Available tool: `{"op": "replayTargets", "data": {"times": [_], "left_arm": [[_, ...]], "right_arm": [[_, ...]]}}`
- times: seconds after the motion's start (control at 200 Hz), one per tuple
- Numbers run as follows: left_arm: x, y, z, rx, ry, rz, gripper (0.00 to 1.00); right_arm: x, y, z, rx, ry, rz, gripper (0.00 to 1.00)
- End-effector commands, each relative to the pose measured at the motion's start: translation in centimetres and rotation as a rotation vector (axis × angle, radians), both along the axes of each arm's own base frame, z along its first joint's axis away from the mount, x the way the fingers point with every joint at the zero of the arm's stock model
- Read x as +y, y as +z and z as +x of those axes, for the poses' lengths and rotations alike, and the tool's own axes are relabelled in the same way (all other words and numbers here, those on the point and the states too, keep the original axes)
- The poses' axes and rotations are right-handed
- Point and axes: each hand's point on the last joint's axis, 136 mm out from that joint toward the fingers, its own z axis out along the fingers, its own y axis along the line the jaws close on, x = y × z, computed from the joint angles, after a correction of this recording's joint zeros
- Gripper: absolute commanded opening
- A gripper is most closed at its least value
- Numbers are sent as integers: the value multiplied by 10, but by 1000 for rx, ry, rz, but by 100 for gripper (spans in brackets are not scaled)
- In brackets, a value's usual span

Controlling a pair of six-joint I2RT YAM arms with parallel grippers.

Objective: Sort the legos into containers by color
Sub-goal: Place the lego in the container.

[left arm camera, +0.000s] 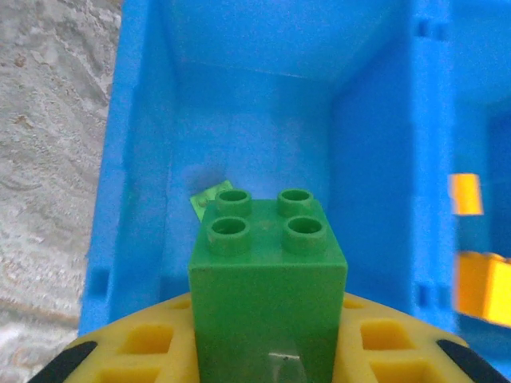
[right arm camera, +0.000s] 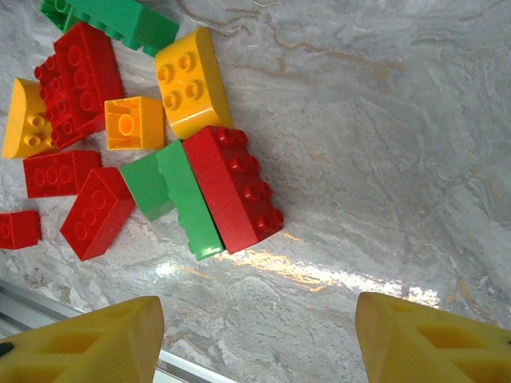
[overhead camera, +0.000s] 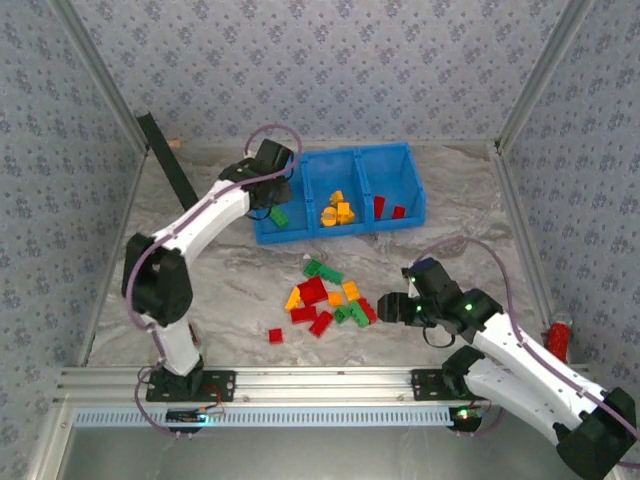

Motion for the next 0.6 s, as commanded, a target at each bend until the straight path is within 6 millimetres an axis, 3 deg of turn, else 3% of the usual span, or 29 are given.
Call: {"op": "replayTargets", "data": {"times": [0.0, 0.18, 0.335, 0.595], "left_arm": [[-5, -8, 27, -15, -15, -4, 21], [-18, -52, 51, 79, -24, -37, 21], [-26, -84, 56, 150, -26, -44, 25], [-25, -98, 53, 184, -34, -40, 45]], "right_arm": [[-2, -2, 3, -7, -44, 0, 66], [-1, -7, 9, -14, -56, 7, 69], [9, -11, 18, -29, -51, 40, 69], [18, -21, 31, -25, 14, -11, 69]]}}
